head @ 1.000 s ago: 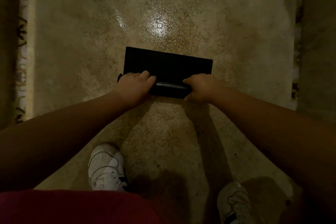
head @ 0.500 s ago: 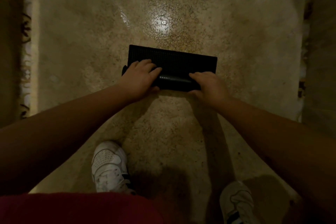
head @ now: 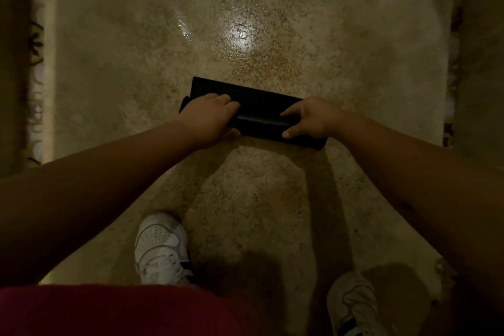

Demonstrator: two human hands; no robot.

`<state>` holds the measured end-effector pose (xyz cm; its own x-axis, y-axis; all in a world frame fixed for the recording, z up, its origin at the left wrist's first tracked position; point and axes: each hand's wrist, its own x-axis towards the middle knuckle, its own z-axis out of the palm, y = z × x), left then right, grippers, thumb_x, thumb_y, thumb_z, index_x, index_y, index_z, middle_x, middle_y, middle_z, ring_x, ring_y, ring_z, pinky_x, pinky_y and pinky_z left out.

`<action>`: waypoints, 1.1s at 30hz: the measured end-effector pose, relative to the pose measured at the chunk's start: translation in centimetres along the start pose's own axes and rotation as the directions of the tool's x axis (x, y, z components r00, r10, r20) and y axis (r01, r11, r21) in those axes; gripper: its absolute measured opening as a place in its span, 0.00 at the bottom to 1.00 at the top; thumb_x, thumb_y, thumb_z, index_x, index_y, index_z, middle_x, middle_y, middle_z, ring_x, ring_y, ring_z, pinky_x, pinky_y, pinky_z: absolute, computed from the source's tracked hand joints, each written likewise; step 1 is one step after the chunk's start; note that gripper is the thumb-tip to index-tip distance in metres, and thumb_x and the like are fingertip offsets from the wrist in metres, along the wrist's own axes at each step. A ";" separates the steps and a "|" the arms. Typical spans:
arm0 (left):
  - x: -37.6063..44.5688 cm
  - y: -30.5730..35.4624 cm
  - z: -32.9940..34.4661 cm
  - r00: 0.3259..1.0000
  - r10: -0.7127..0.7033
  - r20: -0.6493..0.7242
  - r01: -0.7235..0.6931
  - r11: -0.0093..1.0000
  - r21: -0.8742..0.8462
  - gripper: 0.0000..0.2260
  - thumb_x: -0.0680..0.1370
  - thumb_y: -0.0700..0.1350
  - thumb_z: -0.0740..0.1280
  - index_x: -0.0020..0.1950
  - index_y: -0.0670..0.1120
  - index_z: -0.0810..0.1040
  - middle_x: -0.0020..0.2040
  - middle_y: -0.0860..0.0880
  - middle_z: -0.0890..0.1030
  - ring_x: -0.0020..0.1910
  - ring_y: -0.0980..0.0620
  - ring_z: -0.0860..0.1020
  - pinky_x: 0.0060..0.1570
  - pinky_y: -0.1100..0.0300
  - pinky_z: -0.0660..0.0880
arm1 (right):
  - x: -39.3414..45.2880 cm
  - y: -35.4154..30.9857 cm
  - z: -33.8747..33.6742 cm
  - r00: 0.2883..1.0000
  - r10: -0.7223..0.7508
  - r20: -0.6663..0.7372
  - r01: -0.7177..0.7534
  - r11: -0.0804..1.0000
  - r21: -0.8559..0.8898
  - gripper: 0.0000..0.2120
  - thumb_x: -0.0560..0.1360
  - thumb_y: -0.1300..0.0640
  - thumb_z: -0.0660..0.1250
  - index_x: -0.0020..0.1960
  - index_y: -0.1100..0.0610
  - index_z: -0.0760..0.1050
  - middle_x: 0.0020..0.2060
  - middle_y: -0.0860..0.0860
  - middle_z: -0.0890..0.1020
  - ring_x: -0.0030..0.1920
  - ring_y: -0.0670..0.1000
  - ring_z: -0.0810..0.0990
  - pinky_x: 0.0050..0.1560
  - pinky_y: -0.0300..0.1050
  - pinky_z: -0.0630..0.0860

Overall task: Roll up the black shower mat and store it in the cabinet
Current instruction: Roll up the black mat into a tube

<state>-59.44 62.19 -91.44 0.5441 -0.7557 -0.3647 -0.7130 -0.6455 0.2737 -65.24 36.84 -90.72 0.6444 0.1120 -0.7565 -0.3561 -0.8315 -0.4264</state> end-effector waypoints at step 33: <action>1.8 0.7 0.2 0.999 0.040 0.007 -0.041 0.979 0.198 0.38 0.76 0.53 0.63 0.77 0.39 0.49 0.77 0.37 0.58 0.76 0.39 0.57 0.72 0.40 0.53 | -0.9 -0.5 6.7 0.776 -0.220 -0.591 -0.032 0.922 -0.386 0.38 0.71 0.47 0.70 0.74 0.60 0.58 0.72 0.58 0.67 0.72 0.57 0.62 0.73 0.55 0.55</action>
<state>-59.05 60.38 -92.08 0.5121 -0.7802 -0.3592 -0.8081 -0.5794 0.1064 -70.15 40.82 -93.16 0.9785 -0.0517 -0.1998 -0.0880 -0.9802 -0.1775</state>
